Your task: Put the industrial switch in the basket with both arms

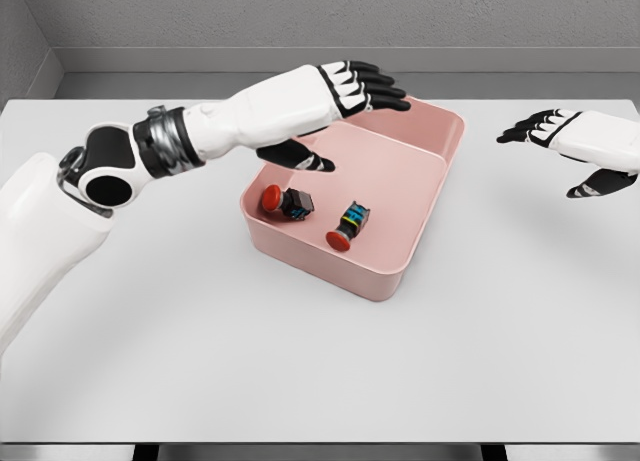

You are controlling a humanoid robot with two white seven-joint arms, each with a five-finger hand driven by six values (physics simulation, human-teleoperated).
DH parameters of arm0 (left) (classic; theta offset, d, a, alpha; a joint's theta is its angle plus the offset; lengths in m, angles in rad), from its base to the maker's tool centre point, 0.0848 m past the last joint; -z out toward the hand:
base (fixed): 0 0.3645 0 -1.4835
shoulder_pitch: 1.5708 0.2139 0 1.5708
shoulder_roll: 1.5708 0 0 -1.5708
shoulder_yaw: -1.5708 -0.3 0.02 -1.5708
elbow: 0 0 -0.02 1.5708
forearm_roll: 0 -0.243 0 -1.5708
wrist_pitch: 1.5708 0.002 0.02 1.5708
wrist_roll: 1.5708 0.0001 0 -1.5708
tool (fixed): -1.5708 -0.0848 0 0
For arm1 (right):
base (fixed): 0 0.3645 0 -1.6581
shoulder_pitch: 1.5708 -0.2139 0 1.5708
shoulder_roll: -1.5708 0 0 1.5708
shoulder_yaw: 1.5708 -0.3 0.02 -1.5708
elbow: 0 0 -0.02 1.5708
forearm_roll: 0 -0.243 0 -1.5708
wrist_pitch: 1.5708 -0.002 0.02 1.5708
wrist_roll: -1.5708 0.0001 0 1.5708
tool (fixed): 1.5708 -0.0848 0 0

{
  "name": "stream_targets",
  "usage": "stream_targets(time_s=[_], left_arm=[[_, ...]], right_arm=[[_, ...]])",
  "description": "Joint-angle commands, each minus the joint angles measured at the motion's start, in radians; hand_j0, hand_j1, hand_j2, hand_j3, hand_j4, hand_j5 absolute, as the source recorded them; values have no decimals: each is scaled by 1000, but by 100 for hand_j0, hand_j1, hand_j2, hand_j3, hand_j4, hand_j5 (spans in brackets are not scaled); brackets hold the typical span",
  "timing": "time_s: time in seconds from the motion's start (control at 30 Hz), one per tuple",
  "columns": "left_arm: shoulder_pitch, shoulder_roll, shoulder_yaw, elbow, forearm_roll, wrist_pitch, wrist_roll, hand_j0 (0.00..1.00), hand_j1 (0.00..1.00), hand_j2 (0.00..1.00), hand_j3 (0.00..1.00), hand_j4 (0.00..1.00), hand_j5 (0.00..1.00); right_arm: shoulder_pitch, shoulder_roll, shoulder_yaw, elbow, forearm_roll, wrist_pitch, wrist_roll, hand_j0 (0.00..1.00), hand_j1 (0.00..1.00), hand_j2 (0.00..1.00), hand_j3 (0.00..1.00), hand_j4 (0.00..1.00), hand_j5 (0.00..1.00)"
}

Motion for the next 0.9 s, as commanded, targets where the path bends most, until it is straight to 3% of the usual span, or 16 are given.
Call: stream_targets(time_s=[0.0,0.23,0.33,0.43,0.53,0.67,0.8,0.87], left_arm=[[0,58,15,1,16,2,1,100,100,100,100,100,100],[66,238,41,11,107,2,4,100,100,100,100,100,100],[77,305,47,80,151,2,5,100,100,100,100,100,100],[152,351,114,97,165,2,7,100,100,100,100,100,100],[167,384,117,113,163,2,7,100,100,100,100,100,100],[219,408,202,142,165,2,7,100,100,100,100,100,100],[235,428,229,172,166,2,7,100,100,100,100,100,100],[264,443,275,202,170,2,7,100,100,100,100,100,100]], right_arm=[[0,-2,-1,1,-6,2,-1,100,100,100,100,100,100],[6,-2,-1,-1,-6,2,-1,100,100,100,100,100,100],[6,-2,-1,-1,-6,2,-1,100,100,100,100,100,100],[8,-2,-2,-1,-6,2,-1,100,100,100,100,100,100],[11,0,-2,-1,-6,2,-1,100,100,100,100,100,100],[12,-2,-2,-1,-6,2,-1,100,100,100,100,100,100],[14,0,-1,-1,-6,2,-1,100,100,100,100,100,100],[14,0,-1,-1,-6,2,-1,100,100,100,100,100,100]])
